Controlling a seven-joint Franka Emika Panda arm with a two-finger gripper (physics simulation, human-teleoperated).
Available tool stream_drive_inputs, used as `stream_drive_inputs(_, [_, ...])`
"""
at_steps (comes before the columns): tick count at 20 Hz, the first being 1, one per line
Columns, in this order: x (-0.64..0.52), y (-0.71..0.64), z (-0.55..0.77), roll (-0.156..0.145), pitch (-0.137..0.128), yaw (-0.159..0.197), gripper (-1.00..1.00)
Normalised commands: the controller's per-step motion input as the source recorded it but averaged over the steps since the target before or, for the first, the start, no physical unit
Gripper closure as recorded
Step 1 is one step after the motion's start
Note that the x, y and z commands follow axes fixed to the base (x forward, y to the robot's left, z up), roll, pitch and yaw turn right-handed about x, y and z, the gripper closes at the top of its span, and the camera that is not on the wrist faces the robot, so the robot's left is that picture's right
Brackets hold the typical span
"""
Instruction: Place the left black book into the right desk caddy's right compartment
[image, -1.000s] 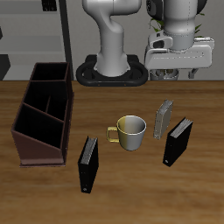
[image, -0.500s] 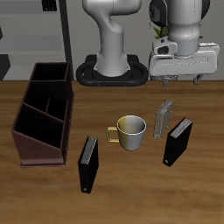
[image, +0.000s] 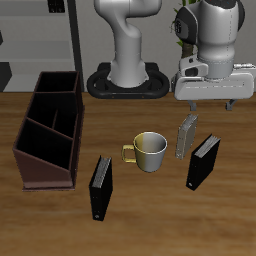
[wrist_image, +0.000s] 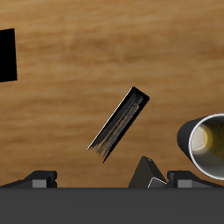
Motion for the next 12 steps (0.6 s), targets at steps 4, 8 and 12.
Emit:
stream_drive_inputs(4, [0.17, 0.01, -0.21, -0.02, 0.024, -0.024, -1.0])
stream_drive_inputs(8, [0.21, -0.03, -0.2, -0.025, 0.022, -0.008, -1.0])
stream_drive_inputs(12, [0.15, 0.01, -0.22, -0.022, 0.017, -0.005, -1.0])
